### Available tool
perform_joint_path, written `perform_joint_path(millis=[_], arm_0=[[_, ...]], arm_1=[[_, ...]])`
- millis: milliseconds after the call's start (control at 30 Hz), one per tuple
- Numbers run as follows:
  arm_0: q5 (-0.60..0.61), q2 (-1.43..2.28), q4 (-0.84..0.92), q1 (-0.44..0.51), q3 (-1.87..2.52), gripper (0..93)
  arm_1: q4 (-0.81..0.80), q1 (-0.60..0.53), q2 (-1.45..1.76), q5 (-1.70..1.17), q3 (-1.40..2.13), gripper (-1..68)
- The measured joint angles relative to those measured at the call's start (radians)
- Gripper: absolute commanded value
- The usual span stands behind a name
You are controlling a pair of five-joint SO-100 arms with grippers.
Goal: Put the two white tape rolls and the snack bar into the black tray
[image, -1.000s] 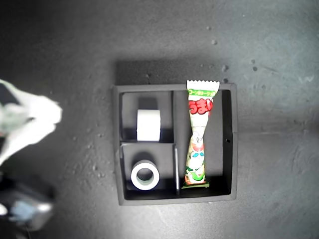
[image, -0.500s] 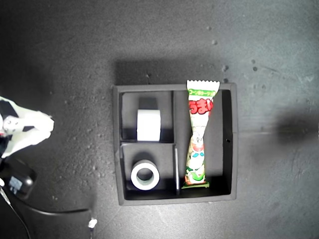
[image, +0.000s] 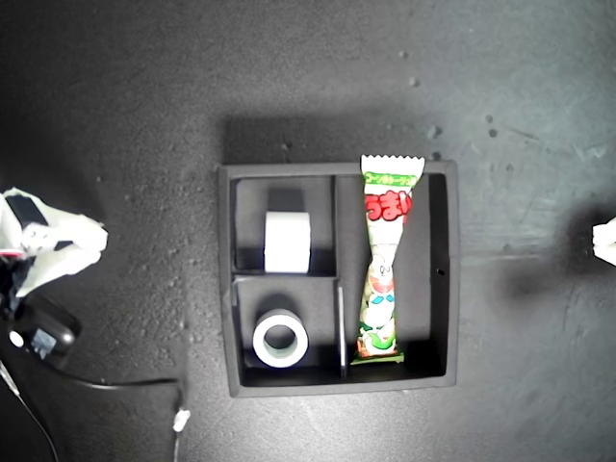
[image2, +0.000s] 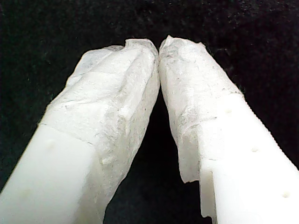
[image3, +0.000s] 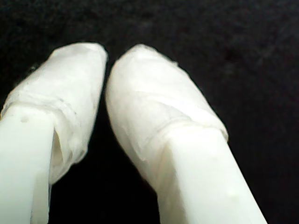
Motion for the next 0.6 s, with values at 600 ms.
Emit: perform_joint_path(millis=[600], arm_0=[[-0.032,0.000,0.083,-0.078,0.043,0.2]], arm_1=[[0.172,0.132,0.003,0.000,0.000,-0.1]])
